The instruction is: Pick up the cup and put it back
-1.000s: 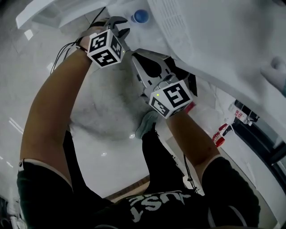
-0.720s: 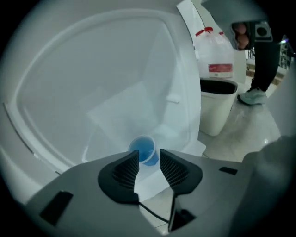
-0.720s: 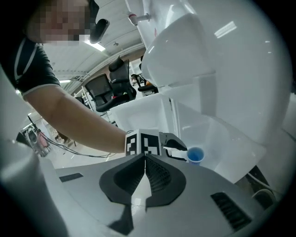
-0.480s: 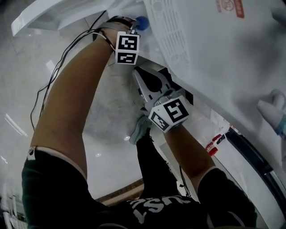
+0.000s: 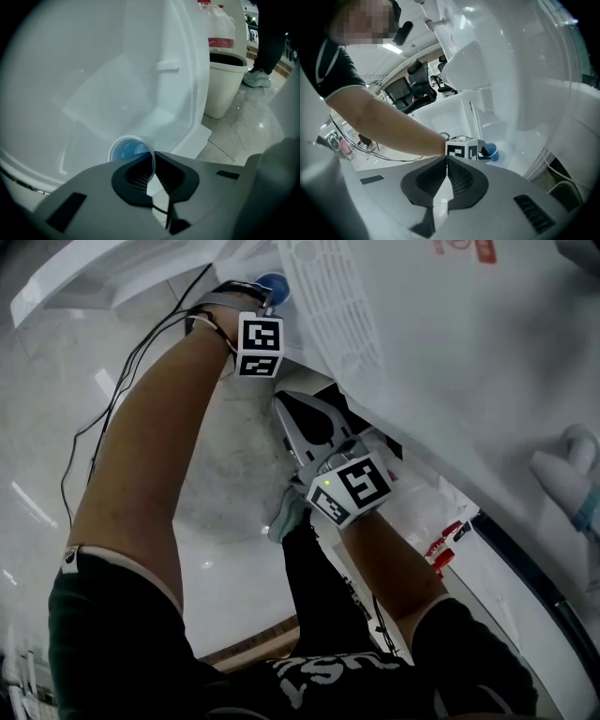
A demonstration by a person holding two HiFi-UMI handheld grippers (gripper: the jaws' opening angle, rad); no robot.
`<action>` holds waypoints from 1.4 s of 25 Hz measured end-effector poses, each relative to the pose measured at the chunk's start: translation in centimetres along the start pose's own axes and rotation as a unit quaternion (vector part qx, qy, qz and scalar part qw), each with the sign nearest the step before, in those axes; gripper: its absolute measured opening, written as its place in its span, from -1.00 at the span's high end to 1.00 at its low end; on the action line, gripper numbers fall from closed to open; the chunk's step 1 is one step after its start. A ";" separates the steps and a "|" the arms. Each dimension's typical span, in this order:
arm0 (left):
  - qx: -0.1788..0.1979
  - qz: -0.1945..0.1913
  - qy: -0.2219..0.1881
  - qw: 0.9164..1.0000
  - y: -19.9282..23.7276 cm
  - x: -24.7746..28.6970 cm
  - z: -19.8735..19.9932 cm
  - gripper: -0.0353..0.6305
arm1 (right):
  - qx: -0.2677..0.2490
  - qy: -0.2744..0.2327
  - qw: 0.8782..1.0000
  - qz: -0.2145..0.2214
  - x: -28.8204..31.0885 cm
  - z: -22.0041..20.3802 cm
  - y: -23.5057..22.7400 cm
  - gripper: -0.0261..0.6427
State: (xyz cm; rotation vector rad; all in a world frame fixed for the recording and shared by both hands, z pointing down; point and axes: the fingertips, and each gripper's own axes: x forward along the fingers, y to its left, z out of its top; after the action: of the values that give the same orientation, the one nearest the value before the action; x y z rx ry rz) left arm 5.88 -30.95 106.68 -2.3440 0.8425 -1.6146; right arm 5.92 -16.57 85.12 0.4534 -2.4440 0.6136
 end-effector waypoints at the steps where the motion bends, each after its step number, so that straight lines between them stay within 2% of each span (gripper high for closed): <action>1: -0.003 0.002 -0.003 1.000 0.1 -0.4 0.0 0.83 | 0.000 0.002 1.000 -0.001 -0.2 -0.1 0.0 0.82; 6: -0.025 -0.001 -0.001 1.000 0.5 -4.2 -0.9 0.83 | -0.001 0.010 1.000 0.000 -1.4 0.4 1.2 0.82; 11: -0.042 -0.014 0.002 0.999 0.1 -11.0 -1.4 0.83 | -0.001 0.017 1.000 -0.001 -3.4 3.2 4.6 0.82; 15: -0.068 -0.035 0.011 0.997 -1.0 -18.7 -1.1 0.83 | 0.004 0.018 1.000 0.001 -6.8 6.9 8.3 0.82; 20: -0.124 -0.041 0.008 0.991 1.1 -29.0 -1.2 0.83 | -0.031 -0.006 0.999 0.004 -10.6 13.6 12.1 0.82; 24: -0.176 -0.078 -0.014 0.981 0.1 -40.0 3.5 0.83 | -0.037 -0.013 0.999 0.001 -17.4 18.7 14.5 0.82; 28: -0.200 -0.081 -0.023 0.976 1.7 -48.9 6.5 0.83 | -0.045 -0.052 0.998 -0.010 -22.6 24.9 16.2 0.82; 31: -0.194 -0.086 -0.032 0.977 4.0 -55.1 9.2 0.83 | -0.038 -0.083 0.996 -0.024 -26.0 29.1 17.3 0.82; 35: -0.177 -0.090 -0.048 0.979 5.3 -63.3 15.6 0.83 | -0.043 -0.097 0.994 -0.016 -33.1 32.9 19.7 0.83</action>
State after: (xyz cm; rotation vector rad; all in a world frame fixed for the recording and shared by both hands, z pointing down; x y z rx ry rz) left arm 2.03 -3.93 47.29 -2.7906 0.9943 -1.5013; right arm 8.29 -11.19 34.80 0.5390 -2.6287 0.4664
